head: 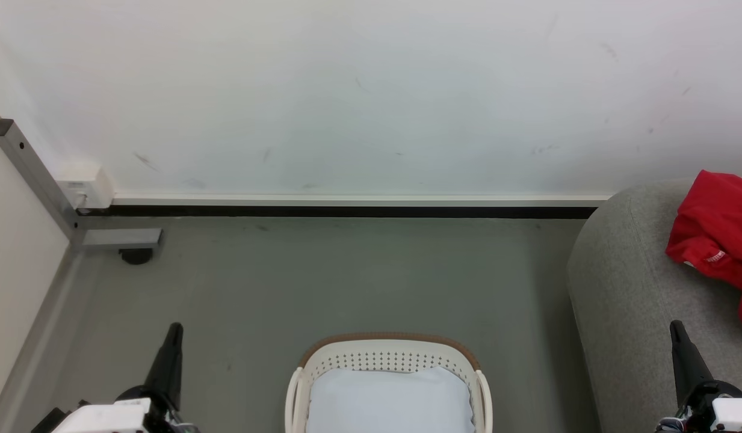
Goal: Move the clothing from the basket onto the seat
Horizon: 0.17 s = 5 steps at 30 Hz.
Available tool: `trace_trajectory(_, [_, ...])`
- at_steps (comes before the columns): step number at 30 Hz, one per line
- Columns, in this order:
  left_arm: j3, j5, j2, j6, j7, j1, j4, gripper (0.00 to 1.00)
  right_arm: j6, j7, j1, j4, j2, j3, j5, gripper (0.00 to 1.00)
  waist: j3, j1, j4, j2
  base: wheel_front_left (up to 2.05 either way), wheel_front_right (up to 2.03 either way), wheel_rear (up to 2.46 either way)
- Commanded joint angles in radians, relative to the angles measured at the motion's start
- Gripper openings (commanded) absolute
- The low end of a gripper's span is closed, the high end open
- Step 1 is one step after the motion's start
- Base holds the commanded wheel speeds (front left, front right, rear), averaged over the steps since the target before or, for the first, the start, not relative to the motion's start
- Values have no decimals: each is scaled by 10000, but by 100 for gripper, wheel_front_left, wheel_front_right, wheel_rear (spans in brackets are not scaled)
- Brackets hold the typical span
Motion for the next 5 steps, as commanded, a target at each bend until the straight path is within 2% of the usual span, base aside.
trace_trajectory(1, [26, -115, 77, -34, 36, -80, -28, 0, -21, 36, -119, -38, 1, -43, -51, 0, 0, 0, 0, 0, 0, 0, 0])
trace_trajectory(5, [26, -115, 77, -34, 35, -80, -29, 0, -21, 37, -119, -38, 1, -44, -51, 0, 0, 0, 0, 0, 0, 0, 0])
